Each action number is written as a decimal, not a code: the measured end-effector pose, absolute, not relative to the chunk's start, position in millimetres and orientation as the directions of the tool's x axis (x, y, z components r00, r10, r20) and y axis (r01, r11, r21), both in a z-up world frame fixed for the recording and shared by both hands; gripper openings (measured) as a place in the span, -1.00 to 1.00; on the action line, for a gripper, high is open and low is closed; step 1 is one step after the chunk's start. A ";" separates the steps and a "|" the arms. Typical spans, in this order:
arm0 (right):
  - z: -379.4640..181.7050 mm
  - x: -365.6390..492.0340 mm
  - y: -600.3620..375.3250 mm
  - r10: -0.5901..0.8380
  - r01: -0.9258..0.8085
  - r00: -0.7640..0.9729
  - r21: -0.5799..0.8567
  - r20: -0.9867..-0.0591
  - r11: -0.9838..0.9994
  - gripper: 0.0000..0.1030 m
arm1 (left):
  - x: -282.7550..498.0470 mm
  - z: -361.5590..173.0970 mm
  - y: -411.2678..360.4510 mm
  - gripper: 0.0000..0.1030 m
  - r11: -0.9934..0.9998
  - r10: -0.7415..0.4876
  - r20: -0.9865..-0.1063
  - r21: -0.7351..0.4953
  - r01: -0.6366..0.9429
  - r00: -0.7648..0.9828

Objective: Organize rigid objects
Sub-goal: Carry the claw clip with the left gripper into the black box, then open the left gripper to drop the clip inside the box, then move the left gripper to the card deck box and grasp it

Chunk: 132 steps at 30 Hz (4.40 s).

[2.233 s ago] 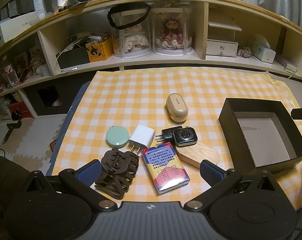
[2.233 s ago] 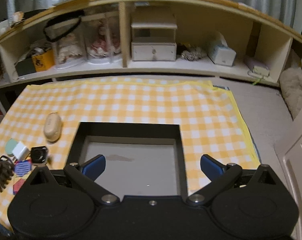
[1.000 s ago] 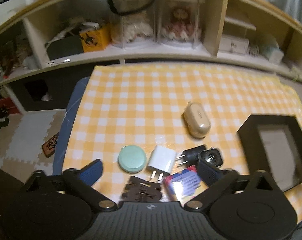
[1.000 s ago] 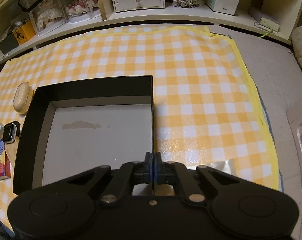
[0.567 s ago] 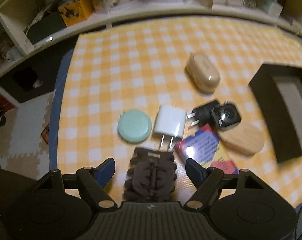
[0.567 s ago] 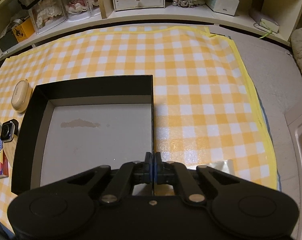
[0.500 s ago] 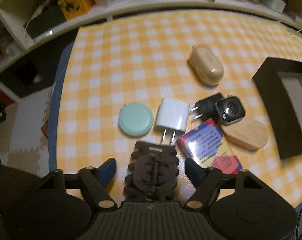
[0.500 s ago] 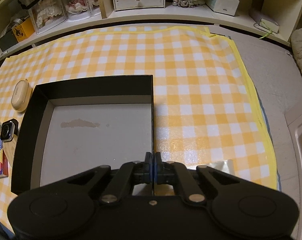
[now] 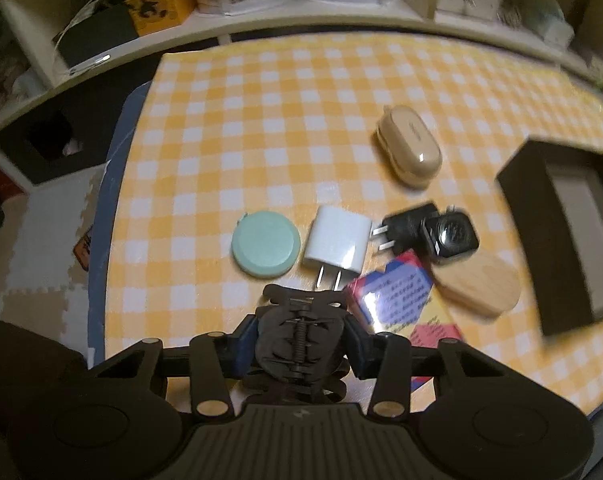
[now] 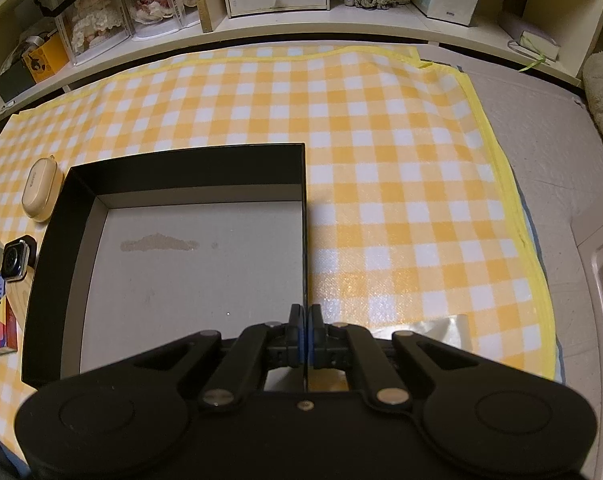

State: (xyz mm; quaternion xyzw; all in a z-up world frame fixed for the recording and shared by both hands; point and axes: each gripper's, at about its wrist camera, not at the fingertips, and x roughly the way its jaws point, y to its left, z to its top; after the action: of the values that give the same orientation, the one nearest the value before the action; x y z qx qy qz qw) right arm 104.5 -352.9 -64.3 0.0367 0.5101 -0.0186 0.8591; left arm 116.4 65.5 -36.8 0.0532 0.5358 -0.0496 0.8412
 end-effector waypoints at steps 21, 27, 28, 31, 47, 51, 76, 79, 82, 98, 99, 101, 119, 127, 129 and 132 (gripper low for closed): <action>-63.0 101.1 -357.3 0.035 0.072 0.489 0.081 -0.871 0.994 -0.95 | 115.0 11.5 -90.9 -0.10 0.945 -0.325 -0.784 -0.255 0.204 0.528; -63.5 101.1 -359.3 0.052 0.077 0.495 0.103 -0.868 0.992 -0.94 | 120.6 -19.5 -158.6 -0.10 0.916 -0.401 -0.795 -0.351 0.194 0.455; -63.1 99.7 -359.9 0.054 0.077 0.495 0.106 -0.867 0.991 -0.94 | 121.6 -26.6 -167.4 -0.10 0.914 -0.407 -0.801 -0.363 0.184 0.440; -63.2 99.4 -360.6 0.056 0.078 0.496 0.108 -0.866 0.991 -0.94 | 126.4 -44.4 -186.9 -0.10 0.904 -0.422 -0.807 -0.407 0.129 0.413; -63.1 100.7 -360.7 0.069 0.082 0.501 0.127 -0.863 0.989 -0.93 | 129.1 -79.2 -212.0 0.06 0.851 -0.482 -0.797 -0.525 -0.023 0.363; -63.5 100.3 -361.2 0.069 0.083 0.501 0.127 -0.863 0.988 -0.93 | 128.1 -72.7 -208.1 0.38 0.855 -0.483 -0.793 -0.519 0.003 0.371; -63.4 99.8 -361.9 0.073 0.081 0.501 0.130 -0.863 0.988 -0.92 | 64.1 7.4 -167.8 1.00 0.913 -0.351 -0.735 -0.132 0.385 0.580; -63.7 99.5 -361.9 0.072 0.082 0.500 0.130 -0.863 0.988 -0.92 | 58.8 9.7 -162.2 1.00 0.915 -0.342 -0.729 -0.114 0.387 0.593; -63.7 99.6 -361.9 0.072 0.082 0.500 0.130 -0.863 0.988 -0.92 | 53.0 13.0 -155.3 1.00 0.916 -0.339 -0.717 -0.105 0.386 0.609; -63.7 99.7 -363.2 0.074 0.081 0.500 0.132 -0.863 0.988 -0.92 | 57.2 9.0 -96.8 1.00 0.959 -0.215 -0.739 -0.037 0.280 0.638; -63.9 100.2 -362.1 0.074 0.081 0.500 0.131 -0.863 0.988 -0.92 | 59.3 6.6 -90.8 1.00 0.965 -0.192 -0.746 -0.024 0.262 0.638; -63.9 100.0 -362.8 0.074 0.081 0.500 0.131 -0.863 0.988 -0.92 | 65.4 1.3 -77.3 1.00 0.974 -0.147 -0.762 -0.001 0.226 0.631; -63.8 99.9 -364.4 0.076 0.080 0.499 0.133 -0.863 0.988 -0.92 | 105.3 -71.9 5.9 0.98 0.997 -0.025 -0.929 -0.051 -0.061 0.368; -64.0 100.2 -364.1 0.077 0.081 0.499 0.135 -0.863 0.988 -0.92 | 112.0 -86.8 1.8 0.67 0.992 0.003 -0.943 -0.040 -0.124 0.333; -64.2 100.5 -363.1 0.076 0.082 0.498 0.134 -0.864 0.988 -0.93 | 114.5 -90.4 -1.1 0.67 0.990 0.009 -0.948 -0.036 -0.135 0.319; -64.3 100.6 -363.1 0.073 0.079 0.496 0.129 -0.865 0.989 -0.93 | 116.6 -92.8 -8.8 0.67 0.993 0.044 -0.943 0.004 -0.120 0.330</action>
State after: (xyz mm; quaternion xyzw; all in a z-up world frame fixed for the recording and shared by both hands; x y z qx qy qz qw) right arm 100.6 -363.1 -64.3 0.0758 0.5019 -0.0017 0.8616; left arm 116.6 -8.8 -92.8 -0.0331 0.5766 0.0504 0.8148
